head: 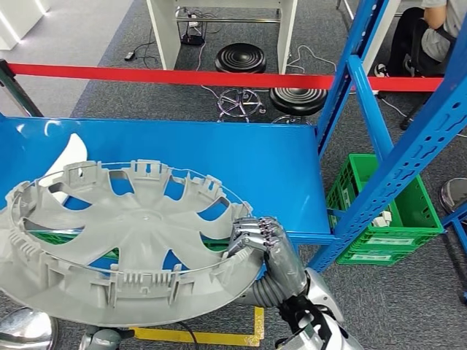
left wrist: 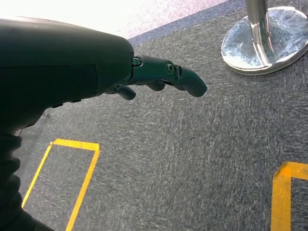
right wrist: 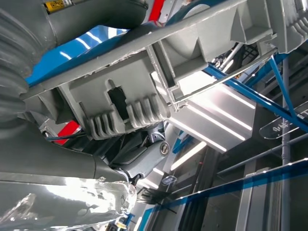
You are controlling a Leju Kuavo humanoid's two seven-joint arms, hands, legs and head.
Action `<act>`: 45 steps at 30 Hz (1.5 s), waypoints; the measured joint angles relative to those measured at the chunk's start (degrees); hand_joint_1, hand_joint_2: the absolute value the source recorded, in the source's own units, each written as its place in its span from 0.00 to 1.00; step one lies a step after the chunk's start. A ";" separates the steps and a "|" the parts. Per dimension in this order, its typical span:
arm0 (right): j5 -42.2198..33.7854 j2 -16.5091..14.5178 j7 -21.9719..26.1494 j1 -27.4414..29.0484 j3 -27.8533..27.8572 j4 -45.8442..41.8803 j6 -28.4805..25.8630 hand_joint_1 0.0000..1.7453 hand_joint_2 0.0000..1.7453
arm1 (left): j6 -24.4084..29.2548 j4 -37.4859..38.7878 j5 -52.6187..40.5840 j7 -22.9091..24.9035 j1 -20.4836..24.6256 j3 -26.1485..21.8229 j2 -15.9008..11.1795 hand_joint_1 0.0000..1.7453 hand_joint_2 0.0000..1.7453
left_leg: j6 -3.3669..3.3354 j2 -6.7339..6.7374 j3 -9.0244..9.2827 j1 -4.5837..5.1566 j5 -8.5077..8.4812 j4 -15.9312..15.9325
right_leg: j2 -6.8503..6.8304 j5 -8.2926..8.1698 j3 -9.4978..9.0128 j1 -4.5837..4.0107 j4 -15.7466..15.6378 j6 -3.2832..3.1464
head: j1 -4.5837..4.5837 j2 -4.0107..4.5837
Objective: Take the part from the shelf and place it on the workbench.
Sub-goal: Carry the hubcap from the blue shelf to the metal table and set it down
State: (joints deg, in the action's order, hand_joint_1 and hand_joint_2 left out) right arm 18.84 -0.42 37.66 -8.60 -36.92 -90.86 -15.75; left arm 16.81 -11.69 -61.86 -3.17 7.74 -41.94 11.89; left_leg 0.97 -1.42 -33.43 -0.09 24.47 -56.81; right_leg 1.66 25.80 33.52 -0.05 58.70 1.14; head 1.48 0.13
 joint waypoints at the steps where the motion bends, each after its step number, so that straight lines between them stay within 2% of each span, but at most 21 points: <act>1: 0.27 0.00 0.00 0.12 0.00 0.00 -0.31 1.00 1.00 | 0.00 0.00 0.00 -0.04 0.00 0.00 -0.01 0.00 1.00 | 0.00 0.00 0.00 0.00 0.00 0.00 | 0.00 0.00 0.00 0.00 0.00 0.00 | 0.01 0.00; 20: 1.63 0.00 -0.13 1.68 0.00 0.00 -2.19 1.00 1.00 | -0.70 0.00 0.04 -1.41 -0.06 0.00 -0.04 0.00 1.00 | 0.00 0.00 0.00 0.00 0.00 0.00 | 0.00 0.00 0.00 0.00 0.00 0.00 | 0.01 0.00; 24: 1.62 0.00 -0.17 1.80 0.00 0.00 -2.33 1.00 1.00 | -0.83 0.00 0.30 -2.01 -0.08 -0.02 -0.05 0.00 0.00 | 0.00 0.00 0.00 0.00 0.00 0.00 | 0.00 0.00 0.00 0.00 0.00 0.00 | 0.01 0.00; 34: 1.62 0.00 -0.20 2.63 0.00 0.02 -2.85 1.00 1.00 | -2.64 0.00 0.77 -4.97 -0.10 -0.09 -0.07 0.00 0.00 | 0.00 0.00 0.00 0.00 0.00 0.00 | 0.00 0.00 0.00 0.00 0.00 0.00 | 0.01 0.00; 45: 1.62 0.00 -0.20 2.70 0.00 0.02 -2.88 1.00 1.00 | -2.85 0.00 1.08 -5.20 -0.11 -0.11 -0.07 0.00 0.00 | 0.00 0.00 0.00 0.00 0.00 0.00 | 0.00 0.00 0.00 0.00 0.00 0.00 | 0.00 0.00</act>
State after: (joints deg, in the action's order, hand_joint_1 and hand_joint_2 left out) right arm 20.46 -0.42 37.46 -5.90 -36.92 -90.84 -18.63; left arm 13.96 -11.69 -60.78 -8.37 7.63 -42.05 11.82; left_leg 0.97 -1.42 -33.44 -0.09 24.47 -56.81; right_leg 1.66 25.80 33.52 -0.05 58.71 1.14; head 1.48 0.13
